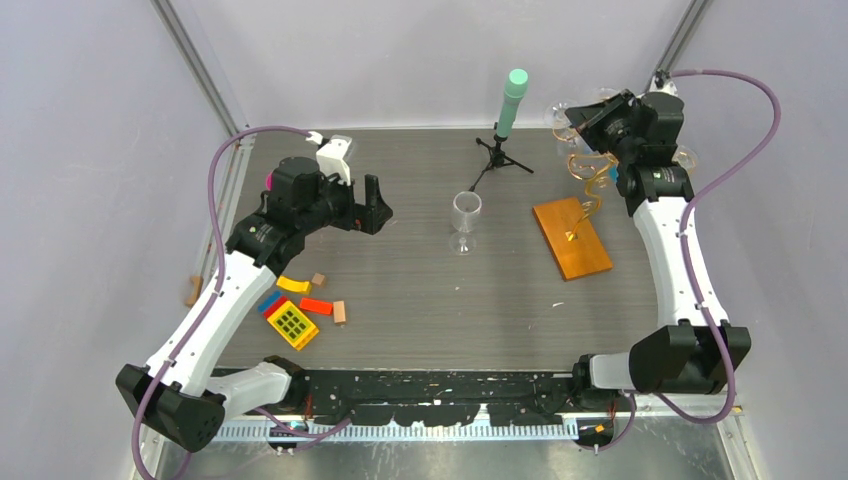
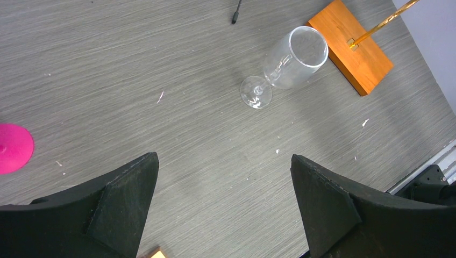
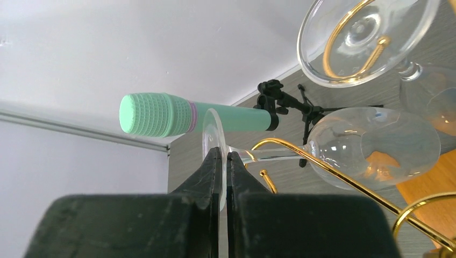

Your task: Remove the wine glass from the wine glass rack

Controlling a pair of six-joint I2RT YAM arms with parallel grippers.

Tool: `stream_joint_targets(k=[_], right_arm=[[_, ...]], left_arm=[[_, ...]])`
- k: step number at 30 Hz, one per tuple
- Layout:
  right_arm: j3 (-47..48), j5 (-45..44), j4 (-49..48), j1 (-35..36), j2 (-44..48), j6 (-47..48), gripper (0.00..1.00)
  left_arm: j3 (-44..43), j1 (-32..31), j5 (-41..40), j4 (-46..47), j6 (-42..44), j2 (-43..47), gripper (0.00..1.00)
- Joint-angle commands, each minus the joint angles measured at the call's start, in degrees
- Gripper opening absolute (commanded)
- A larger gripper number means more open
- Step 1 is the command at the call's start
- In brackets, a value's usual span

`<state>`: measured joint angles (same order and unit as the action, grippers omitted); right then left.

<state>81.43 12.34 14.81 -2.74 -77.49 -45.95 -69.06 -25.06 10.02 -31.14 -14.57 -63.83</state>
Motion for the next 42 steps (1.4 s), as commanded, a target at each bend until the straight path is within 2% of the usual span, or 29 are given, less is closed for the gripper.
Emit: stream_joint_targets(k=[1,7,12,29,34,42], right_arm=[[-0.2,-5.5,-7.6,-0.1,5.2,1.1,0.0],[-1.0,-9.3,-5.3,-0.1,8.3,0.5,0.0],[-0.2,-8.8,-1.9,-0.1,10.2,-1.1,0.0],[2.9,0.6,3.2,-0.1,12.3,-8.8,0.0],[2.0,4.5,2.3,0.0,12.0,-12.4,0.0],[-0.6,14.4,-4.7,0.0,12.4,-20.8,0.0]], left_arm=[[-0.6,0.1,-0.2,1.6,-0.1,1.2,0.96],[-0.7,0.1,0.2,1.9,-0.3,1.3,0.96],[-0.7,0.1,0.5,2.3,-0.4,1.6,0.96],[0.3,0.1,0.4,2.8,-0.5,3.0,0.96],[0.4,0.1,0.3,3.0,-0.5,3.1,0.96],[0.7,0.1,3.3,5.7,-1.4,3.1,0.96]])
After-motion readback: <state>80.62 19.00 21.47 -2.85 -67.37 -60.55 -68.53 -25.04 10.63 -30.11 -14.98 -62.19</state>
